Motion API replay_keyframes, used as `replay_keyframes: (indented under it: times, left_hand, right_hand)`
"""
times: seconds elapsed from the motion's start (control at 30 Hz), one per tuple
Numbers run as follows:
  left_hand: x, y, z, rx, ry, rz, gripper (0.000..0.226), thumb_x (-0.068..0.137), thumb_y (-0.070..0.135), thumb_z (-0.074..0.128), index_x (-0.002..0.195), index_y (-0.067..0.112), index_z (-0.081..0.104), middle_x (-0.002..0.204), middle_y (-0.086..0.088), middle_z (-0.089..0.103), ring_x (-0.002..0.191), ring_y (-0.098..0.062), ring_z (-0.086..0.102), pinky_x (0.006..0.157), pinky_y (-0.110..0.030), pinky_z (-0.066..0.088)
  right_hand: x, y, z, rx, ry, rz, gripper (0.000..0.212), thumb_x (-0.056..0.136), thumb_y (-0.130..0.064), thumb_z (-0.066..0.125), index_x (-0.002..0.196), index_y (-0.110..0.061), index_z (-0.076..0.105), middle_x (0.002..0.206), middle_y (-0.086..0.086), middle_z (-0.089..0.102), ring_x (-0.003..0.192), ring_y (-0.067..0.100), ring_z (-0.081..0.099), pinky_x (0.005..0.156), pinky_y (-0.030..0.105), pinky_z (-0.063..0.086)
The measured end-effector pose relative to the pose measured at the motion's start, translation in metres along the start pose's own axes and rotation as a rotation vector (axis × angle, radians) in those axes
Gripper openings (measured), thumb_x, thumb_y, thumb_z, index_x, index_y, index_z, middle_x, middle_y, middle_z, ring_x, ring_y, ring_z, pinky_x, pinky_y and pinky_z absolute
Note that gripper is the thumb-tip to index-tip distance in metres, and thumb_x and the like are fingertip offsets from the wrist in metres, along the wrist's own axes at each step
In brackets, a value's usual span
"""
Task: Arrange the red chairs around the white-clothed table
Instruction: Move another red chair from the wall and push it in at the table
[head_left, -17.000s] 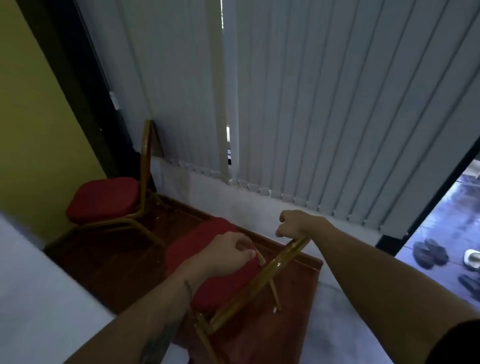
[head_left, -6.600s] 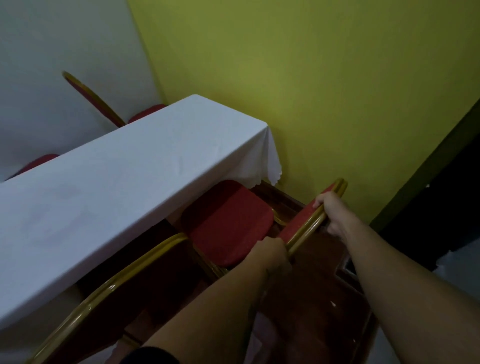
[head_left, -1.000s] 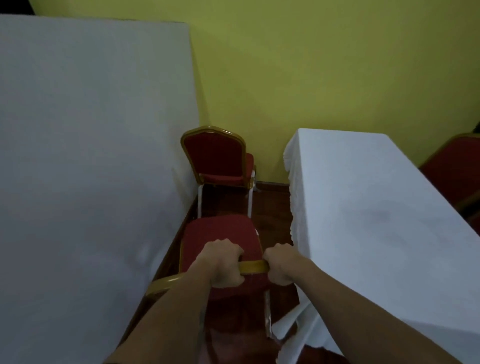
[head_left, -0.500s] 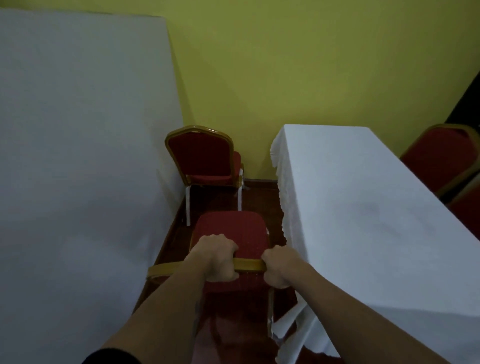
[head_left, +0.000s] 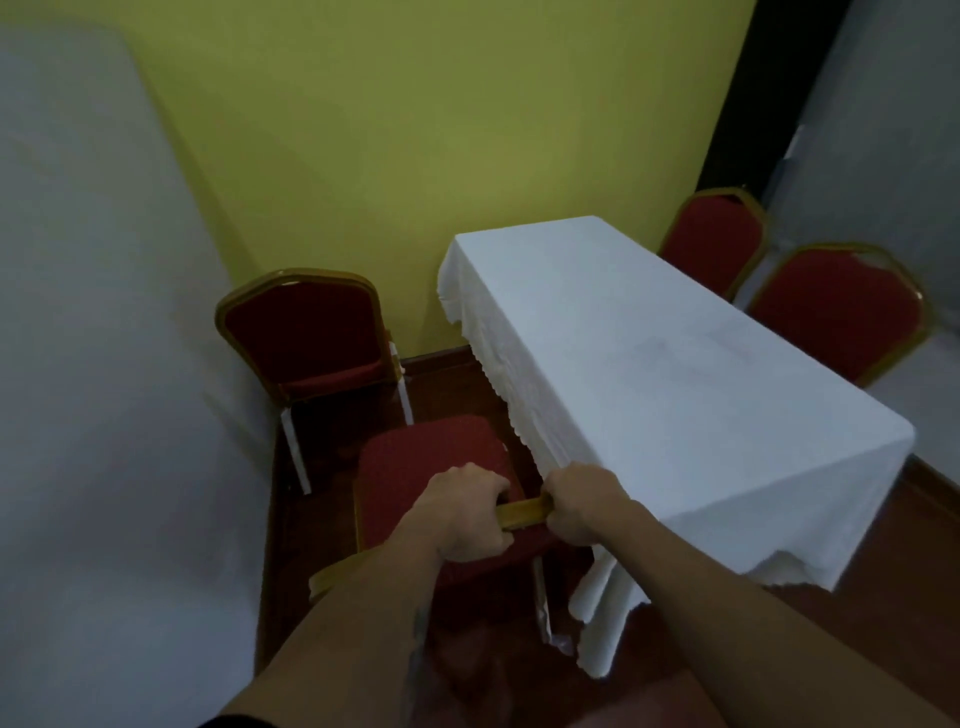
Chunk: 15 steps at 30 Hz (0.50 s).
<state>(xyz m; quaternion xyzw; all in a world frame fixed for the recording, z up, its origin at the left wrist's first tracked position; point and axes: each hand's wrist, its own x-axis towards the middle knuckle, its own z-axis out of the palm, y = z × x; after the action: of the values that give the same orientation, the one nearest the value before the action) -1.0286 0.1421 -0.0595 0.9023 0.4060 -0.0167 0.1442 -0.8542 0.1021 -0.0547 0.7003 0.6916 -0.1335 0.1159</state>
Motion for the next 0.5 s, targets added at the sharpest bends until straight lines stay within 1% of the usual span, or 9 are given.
replay_keyframes:
  times: [0.13, 0.2, 0.27, 0.33, 0.4, 0.47, 0.5]
  left_hand:
    - [-0.009, -0.019, -0.009, 0.092, -0.032, 0.096, 0.031, 0.067, 0.052, 0.065, 0.086, 0.028, 0.063, 0.086, 0.008, 0.064, 0.078, -0.018, 0.06, 0.067, -0.033, 0.047]
    - [-0.015, -0.033, -0.017, 0.128, -0.062, 0.127, 0.033, 0.068, 0.056, 0.064, 0.086, 0.029, 0.063, 0.086, 0.009, 0.063, 0.078, -0.016, 0.06, 0.067, -0.034, 0.047]
    - [-0.021, -0.053, -0.024, 0.16, -0.091, 0.128, 0.036, 0.066, 0.062, 0.061, 0.085, 0.031, 0.061, 0.083, 0.011, 0.062, 0.076, -0.015, 0.059, 0.069, -0.035, 0.048]
    - [-0.028, -0.077, -0.029, 0.19, -0.119, 0.083, 0.042, 0.062, 0.069, 0.058, 0.083, 0.032, 0.061, 0.079, 0.014, 0.062, 0.072, -0.01, 0.059, 0.07, -0.035, 0.051]
    - [-0.035, -0.103, -0.033, 0.183, -0.106, 0.01, 0.048, 0.058, 0.075, 0.056, 0.081, 0.034, 0.06, 0.076, 0.016, 0.061, 0.069, -0.004, 0.058, 0.068, -0.031, 0.05]
    - [-0.045, -0.125, -0.035, 0.136, -0.067, -0.08, 0.052, 0.055, 0.079, 0.058, 0.083, 0.035, 0.061, 0.08, 0.016, 0.059, 0.07, -0.002, 0.055, 0.068, -0.031, 0.05]
    - [-0.05, -0.133, -0.035, 0.095, -0.055, -0.131, 0.052, 0.055, 0.077, 0.062, 0.086, 0.036, 0.062, 0.085, 0.016, 0.057, 0.073, -0.002, 0.054, 0.07, -0.032, 0.05]
  right_hand:
    - [-0.012, -0.021, 0.001, 0.015, -0.02, 0.025, 0.012, 0.082, -0.02, 0.052, 0.087, -0.016, 0.062, 0.085, 0.003, 0.062, 0.077, 0.025, 0.06, 0.066, 0.03, 0.044]
    - [-0.015, -0.034, 0.001, 0.037, -0.025, 0.021, 0.007, 0.082, -0.02, 0.053, 0.078, -0.018, 0.057, 0.083, 0.003, 0.062, 0.075, 0.024, 0.06, 0.064, 0.03, 0.042]
    - [-0.017, -0.049, 0.002, 0.066, -0.019, 0.008, 0.008, 0.08, -0.023, 0.053, 0.073, -0.021, 0.051, 0.083, 0.002, 0.061, 0.074, 0.023, 0.059, 0.065, 0.031, 0.043]
    - [-0.015, -0.064, 0.004, 0.114, -0.011, -0.018, 0.009, 0.077, -0.024, 0.055, 0.071, -0.022, 0.049, 0.08, 0.0, 0.058, 0.075, 0.024, 0.059, 0.066, 0.033, 0.047]
    - [-0.011, -0.081, 0.008, 0.118, 0.008, -0.059, 0.01, 0.074, -0.025, 0.058, 0.072, -0.022, 0.049, 0.077, 0.0, 0.056, 0.072, 0.023, 0.059, 0.064, 0.034, 0.048]
    - [-0.005, -0.097, 0.011, 0.076, 0.031, -0.108, 0.016, 0.074, -0.027, 0.061, 0.072, -0.022, 0.046, 0.075, -0.001, 0.053, 0.064, 0.019, 0.053, 0.062, 0.034, 0.044]
    - [-0.002, -0.103, 0.013, 0.051, 0.041, -0.13, 0.018, 0.074, -0.028, 0.062, 0.072, -0.023, 0.045, 0.075, -0.002, 0.051, 0.062, 0.017, 0.049, 0.062, 0.034, 0.042]
